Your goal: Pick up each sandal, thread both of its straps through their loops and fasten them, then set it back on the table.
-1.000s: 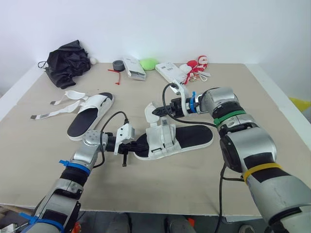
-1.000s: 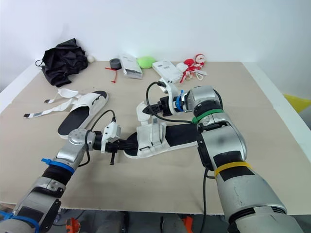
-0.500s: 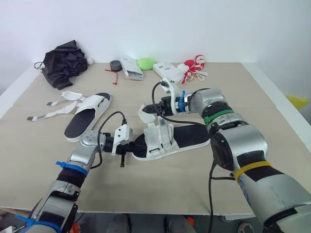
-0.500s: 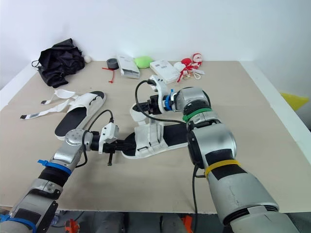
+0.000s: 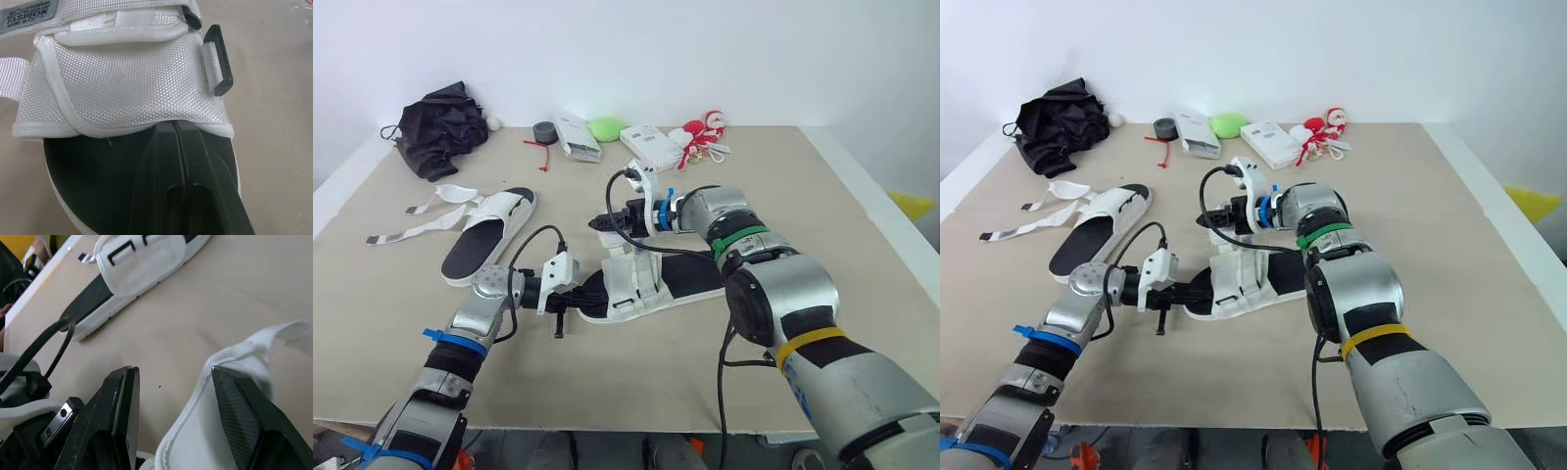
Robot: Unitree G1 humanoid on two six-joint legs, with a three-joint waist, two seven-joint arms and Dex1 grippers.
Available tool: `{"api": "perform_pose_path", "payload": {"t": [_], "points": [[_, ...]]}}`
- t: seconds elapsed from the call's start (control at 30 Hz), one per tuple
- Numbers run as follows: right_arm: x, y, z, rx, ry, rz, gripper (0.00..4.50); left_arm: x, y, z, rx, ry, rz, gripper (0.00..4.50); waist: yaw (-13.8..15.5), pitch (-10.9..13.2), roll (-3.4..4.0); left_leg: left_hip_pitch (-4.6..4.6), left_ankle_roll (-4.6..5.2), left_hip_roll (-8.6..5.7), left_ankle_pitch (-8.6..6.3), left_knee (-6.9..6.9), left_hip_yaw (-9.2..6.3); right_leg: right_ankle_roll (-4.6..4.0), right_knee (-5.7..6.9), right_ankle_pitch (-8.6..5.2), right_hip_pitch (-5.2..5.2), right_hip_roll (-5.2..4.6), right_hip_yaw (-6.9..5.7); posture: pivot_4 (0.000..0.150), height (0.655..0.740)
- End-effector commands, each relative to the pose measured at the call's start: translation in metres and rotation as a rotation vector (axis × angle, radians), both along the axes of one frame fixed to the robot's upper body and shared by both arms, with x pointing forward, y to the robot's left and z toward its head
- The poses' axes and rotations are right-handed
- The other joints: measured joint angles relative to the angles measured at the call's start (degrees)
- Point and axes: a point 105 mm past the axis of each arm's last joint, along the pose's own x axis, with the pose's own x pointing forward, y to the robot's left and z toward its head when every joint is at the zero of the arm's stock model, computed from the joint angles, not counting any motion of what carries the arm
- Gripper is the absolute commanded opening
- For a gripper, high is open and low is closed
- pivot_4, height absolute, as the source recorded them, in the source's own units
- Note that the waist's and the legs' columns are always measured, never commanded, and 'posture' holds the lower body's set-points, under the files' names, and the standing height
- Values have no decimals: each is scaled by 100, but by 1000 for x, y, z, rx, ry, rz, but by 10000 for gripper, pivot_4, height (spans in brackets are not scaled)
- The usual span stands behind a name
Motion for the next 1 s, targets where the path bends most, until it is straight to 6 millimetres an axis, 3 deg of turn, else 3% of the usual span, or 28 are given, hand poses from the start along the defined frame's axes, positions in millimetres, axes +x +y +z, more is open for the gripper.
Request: {"api": "perform_pose_path", "payload": {"t": [0.03, 0.17, 0.23, 0.3, 0.4, 0.53, 0.63, 0.73, 0.83, 0.87, 0.9, 0.93, 1.0], "points": [[4, 9, 27, 68, -68, -2, 25794, -20, 16, -57, 154, 207, 31, 0, -1, 0, 0, 2, 0, 0, 0, 0, 0, -2, 6, -3, 0, 1, 0, 1500, 7380], [3, 17, 37, 170, -59, 0, 18154, -18, 13, -56, 146, 207, 34, 0, -2, 0, 0, 4, 0, 0, 0, 1, 0, -3, 15, -6, -1, 1, 0, 1500, 7380], [3, 18, 43, 208, -62, 2, 8305, -18, 12, -56, 144, 208, 35, 0, -2, 0, 0, 6, 0, 0, 0, 1, 0, -5, 23, -8, -2, 1, 1, 1500, 7380], [2, 17, 50, 241, -65, 14, 1216, -18, 12, -56, 140, 210, 35, 0, -3, 0, 0, 7, 0, 0, 0, 2, 0, -5, 25, -8, -2, 1, 1, 1500, 7380], [-3, 12, 55, 267, -56, 74, 300, -20, 10, -58, 136, 215, 36, 0, -3, 0, -1, 8, 0, -1, 0, 3, 0, -5, 27, -8, -2, 1, 1, 1500, 7380], [-6, -3, 35, 168, -42, 102, 300, -20, 8, -59, 134, 220, 35, 0, -3, 0, -1, 9, 0, -1, 0, 4, 0, -5, 28, -8, -1, 1, 1, 1500, 7380], [5, -18, 40, 129, -142, 43, 300, -19, 8, -59, 141, 222, 29, 0, 1, 0, -1, 10, 0, -2, 0, 6, 0, -5, 29, -8, -1, 0, 1, 1500, 7380], [9, -30, 44, 112, -192, 33, 7145, -18, 7, -60, 147, 222, 25, 0, 2, 0, -1, 9, 0, -4, 0, 8, 0, -3, 30, -9, 0, -1, 2, 1500, 7380], [8, -33, 33, 42, -177, 42, 17512, -18, 7, -60, 147, 223, 23, 0, 7, 0, -1, 9, 0, -4, 0, 8, 0, -3, 30, -9, 0, -1, 2, 1500, 7380], [8, -34, 28, 17, -163, 36, 18982, -19, 7, -60, 148, 223, 23, 0, 7, 0, -1, 10, 0, -4, 0, 8, 1, -2, 30, -9, 0, -2, 3, 1500, 7380], [8, -34, 24, 4, -153, 32, 23763, -19, 7, -60, 148, 223, 22, 0, 6, 0, -1, 10, 0, -4, 0, 8, 1, -3, 30, -9, 0, -2, 3, 1500, 7380], [7, -34, 23, 0, -151, 45, 25897, -19, 8, -60, 149, 223, 22, 0, 6, 0, -1, 14, 0, -4, 0, 8, 1, -3, 31, -9, 2, -1, 3, 1500, 7380], [4, -31, 19, -5, -130, 67, 25897, -19, 8, -60, 152, 224, 22, 0, 7, 0, -1, 14, 0, -4, 0, 9, 0, -3, 33, -9, 1, -1, 3, 1500, 7380]]}}
